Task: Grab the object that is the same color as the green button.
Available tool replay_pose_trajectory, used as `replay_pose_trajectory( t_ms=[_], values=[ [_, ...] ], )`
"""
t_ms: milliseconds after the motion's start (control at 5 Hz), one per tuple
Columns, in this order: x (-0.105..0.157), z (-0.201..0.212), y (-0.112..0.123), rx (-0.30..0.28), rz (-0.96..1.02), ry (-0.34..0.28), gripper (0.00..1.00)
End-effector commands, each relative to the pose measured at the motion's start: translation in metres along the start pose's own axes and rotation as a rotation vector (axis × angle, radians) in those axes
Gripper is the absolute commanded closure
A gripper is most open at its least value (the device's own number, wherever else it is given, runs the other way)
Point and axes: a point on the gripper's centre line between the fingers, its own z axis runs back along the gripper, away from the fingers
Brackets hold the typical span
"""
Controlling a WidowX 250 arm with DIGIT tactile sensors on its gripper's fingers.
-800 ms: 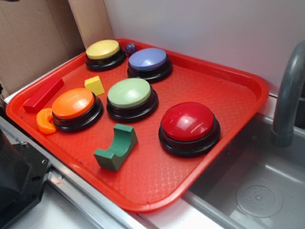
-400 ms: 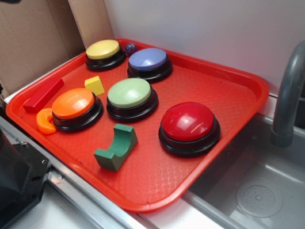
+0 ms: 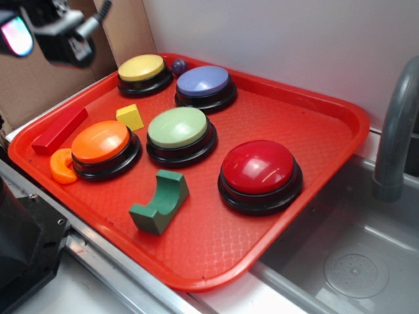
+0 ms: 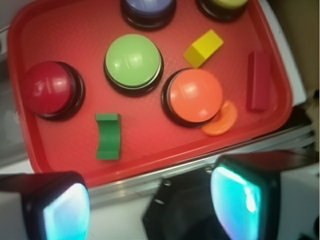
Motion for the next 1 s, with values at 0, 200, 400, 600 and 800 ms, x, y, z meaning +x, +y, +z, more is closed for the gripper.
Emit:
replay_pose_trajectory(
  t_ms=[0, 200, 400, 600, 800],
  values=[
    [0.007, -0.062, -0.018, -0.064, 0.141, -0.002, 0.00],
    [0.007, -0.092, -0.026, -0.065, 0.129, 0.039, 0.00],
    [0.004, -0.113, -0.032, -0.102, 0.114, 0.072, 0.00],
    [-0.001, -0.138, -0.040, -0.115, 0.077, 0.111, 0.00],
    [-0.004, -0.154, -0.045, -0.114, 0.064, 0.137, 0.00]
  ],
)
